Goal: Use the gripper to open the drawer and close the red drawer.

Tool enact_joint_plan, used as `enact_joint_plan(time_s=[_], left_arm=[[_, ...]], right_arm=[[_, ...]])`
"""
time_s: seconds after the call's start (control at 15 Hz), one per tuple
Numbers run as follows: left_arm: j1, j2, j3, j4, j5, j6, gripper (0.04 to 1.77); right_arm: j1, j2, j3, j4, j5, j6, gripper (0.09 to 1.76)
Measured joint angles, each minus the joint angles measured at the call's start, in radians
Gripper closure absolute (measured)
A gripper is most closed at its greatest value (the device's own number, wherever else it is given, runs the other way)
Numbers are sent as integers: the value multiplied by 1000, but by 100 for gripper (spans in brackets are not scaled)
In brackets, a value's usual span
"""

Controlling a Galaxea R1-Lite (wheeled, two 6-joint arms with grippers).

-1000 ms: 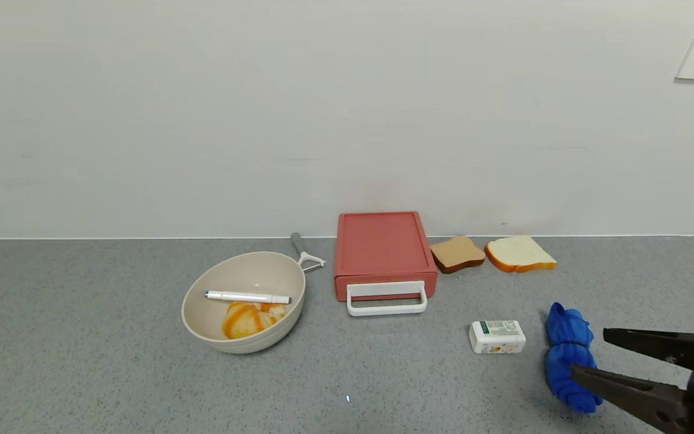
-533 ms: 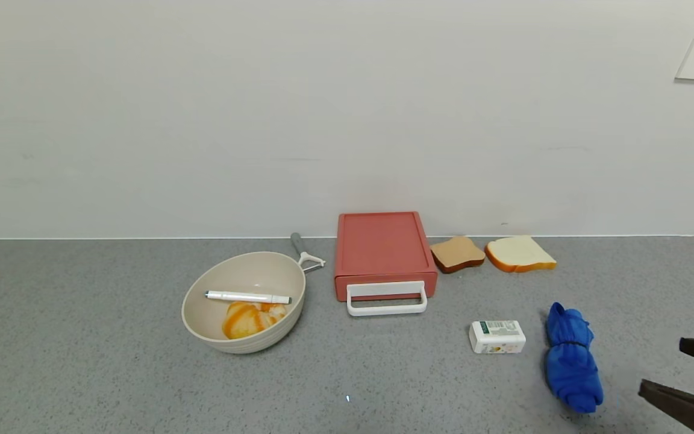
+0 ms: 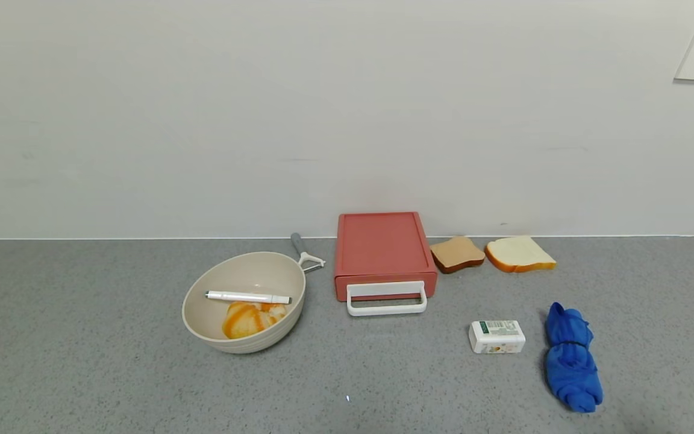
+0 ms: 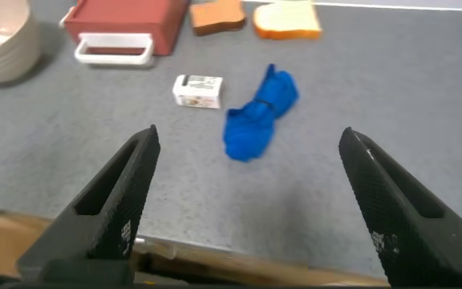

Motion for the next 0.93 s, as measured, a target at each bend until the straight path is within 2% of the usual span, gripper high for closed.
enact_joint_plan(time_s=[0.33,0.6,0.73,0.93], left_arm=[[0,0,0,0,0,0,9],[0,0,0,0,0,0,9],[0,0,0,0,0,1,9],[0,0,0,0,0,0,9]], right_arm=[[-117,-231,1,152,-12,-5,17],[-155,-419,73,176,-29,-27,16],[-159,-463,135,99,-36,-26,15],[-159,-488,305,-131,-54,-63,15]])
